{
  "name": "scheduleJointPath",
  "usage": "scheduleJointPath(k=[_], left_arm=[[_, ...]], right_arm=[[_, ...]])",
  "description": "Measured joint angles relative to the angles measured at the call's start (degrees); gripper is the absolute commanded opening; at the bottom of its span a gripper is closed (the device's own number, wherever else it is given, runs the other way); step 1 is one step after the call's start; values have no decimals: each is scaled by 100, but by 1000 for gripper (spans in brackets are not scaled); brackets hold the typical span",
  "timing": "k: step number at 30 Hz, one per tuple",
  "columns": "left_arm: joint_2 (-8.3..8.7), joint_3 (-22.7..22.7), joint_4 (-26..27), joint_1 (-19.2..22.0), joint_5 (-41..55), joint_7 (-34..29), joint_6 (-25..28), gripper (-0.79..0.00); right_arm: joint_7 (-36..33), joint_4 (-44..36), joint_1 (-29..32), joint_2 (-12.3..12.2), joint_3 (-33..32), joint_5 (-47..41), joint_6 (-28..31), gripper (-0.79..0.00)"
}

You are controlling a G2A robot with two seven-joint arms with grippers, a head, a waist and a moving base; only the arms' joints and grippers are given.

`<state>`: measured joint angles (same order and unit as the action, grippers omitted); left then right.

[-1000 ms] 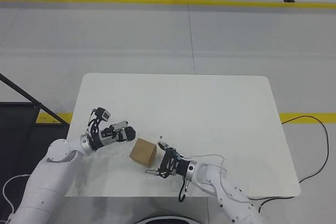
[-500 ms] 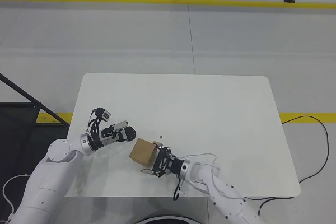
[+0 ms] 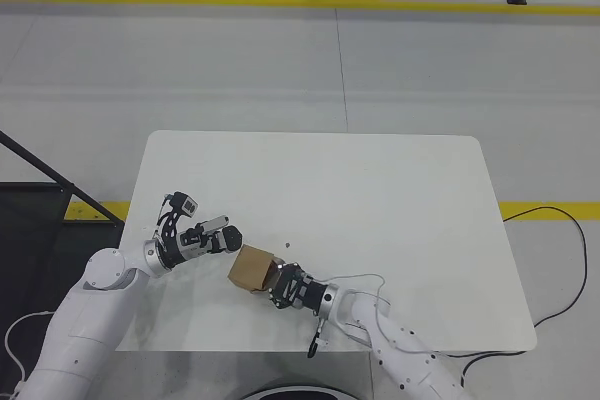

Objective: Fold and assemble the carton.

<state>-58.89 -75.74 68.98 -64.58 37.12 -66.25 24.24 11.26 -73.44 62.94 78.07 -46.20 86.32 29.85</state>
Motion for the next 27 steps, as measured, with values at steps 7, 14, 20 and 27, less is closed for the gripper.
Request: scheduleJointPath(k=[7,14,20,27], left_arm=[[0,0,0,0,0,0,0,0],[0,0,0,0,0,0,0,0],[0,0,0,0,0,0,0,0],[0,0,0,0,0,0,0,0]], right_arm=[[4,-92,58,-24,-59,38,-8,-394],[-77,-96,54,-25,-73,12,28,0],[-133,-88,37,-17,-68,-19,33,0],[-112,-98,45,-21,-81,-5,26,0]])
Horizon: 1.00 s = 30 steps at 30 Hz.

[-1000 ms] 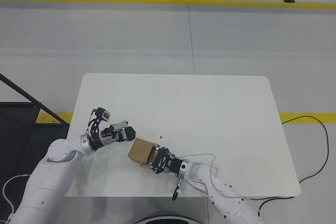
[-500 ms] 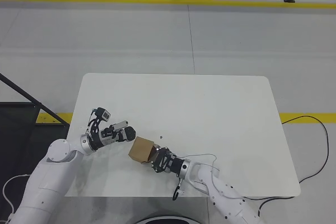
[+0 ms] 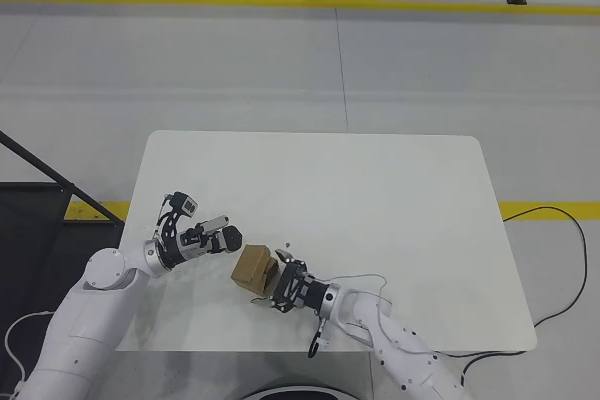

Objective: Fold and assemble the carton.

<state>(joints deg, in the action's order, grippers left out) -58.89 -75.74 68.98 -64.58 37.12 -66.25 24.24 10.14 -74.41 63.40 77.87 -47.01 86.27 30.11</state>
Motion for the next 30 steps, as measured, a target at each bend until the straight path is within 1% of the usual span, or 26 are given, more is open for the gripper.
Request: scheduleJointPath(k=[5,9,11,13,19,20,24,30], left_arm=[[0,0,0,0,0,0,0,0],[0,0,0,0,0,0,0,0],[0,0,0,0,0,0,0,0],[0,0,0,0,0,0,0,0],[0,0,0,0,0,0,0,0],[0,0,0,0,0,0,0,0],[0,0,0,0,0,0,0,0],[0,0,0,0,0,0,0,0]], right_arm=[[77,-151,118,-41,-89,77,-52,0],[201,-384,349,-122,-245,159,-7,0],[272,-514,509,-175,-357,96,134,0],[282,-647,659,-233,-490,-49,398,0],[144,-1047,1001,-394,-783,-242,1202,0],[81,-1091,1029,-406,-794,-237,1241,0],[-283,-1209,1050,-403,-728,-334,1165,0],[-679,-1116,871,-344,-577,-557,898,0]])
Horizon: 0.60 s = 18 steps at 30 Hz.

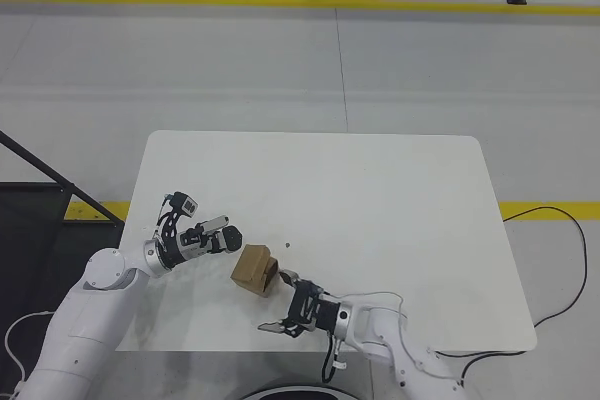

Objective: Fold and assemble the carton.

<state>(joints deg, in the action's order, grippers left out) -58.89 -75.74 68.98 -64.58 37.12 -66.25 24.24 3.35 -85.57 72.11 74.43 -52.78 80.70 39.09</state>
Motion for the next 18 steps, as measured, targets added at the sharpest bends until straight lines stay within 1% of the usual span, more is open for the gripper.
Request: scheduleJointPath(k=[6,11,18], left_arm=[[0,1,12,-9,-11,17,-9,0],[29,-17,157,-118,-546,331,-139,0],[40,23,73,-119,-610,53,-237,0]], right_arm=[[-12,65,-79,12,31,-112,-94,0],[109,57,-38,-7,-2,-131,-119,0],[173,69,-34,-30,1,-144,-22,0]])
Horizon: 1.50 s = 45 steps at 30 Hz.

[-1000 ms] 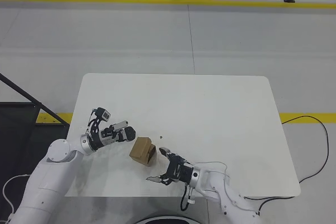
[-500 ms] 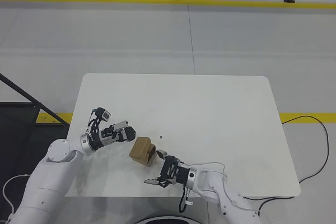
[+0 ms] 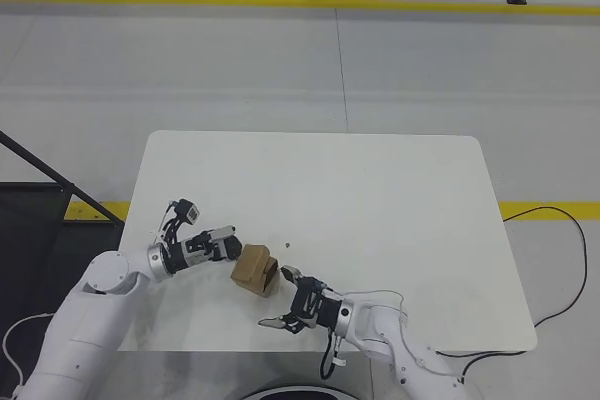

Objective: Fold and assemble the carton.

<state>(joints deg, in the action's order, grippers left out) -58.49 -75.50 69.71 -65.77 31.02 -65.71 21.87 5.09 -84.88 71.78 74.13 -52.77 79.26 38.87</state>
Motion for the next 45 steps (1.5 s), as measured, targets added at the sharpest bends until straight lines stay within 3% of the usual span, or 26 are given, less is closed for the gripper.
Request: scheduleJointPath(k=[18,32,39,45], left_arm=[[-47,207,-32,67,-7,-84,77,0],[-15,37,-11,49,-11,-3,88,0],[4,-173,199,-39,248,132,179,0],[1,-212,568,-95,750,-251,67,0]], right_arm=[[-98,131,-180,31,229,-47,-16,0],[31,-95,11,-52,55,34,-147,0],[38,-209,79,-84,0,25,-153,0],[220,-260,123,-96,-108,-333,-118,0]])
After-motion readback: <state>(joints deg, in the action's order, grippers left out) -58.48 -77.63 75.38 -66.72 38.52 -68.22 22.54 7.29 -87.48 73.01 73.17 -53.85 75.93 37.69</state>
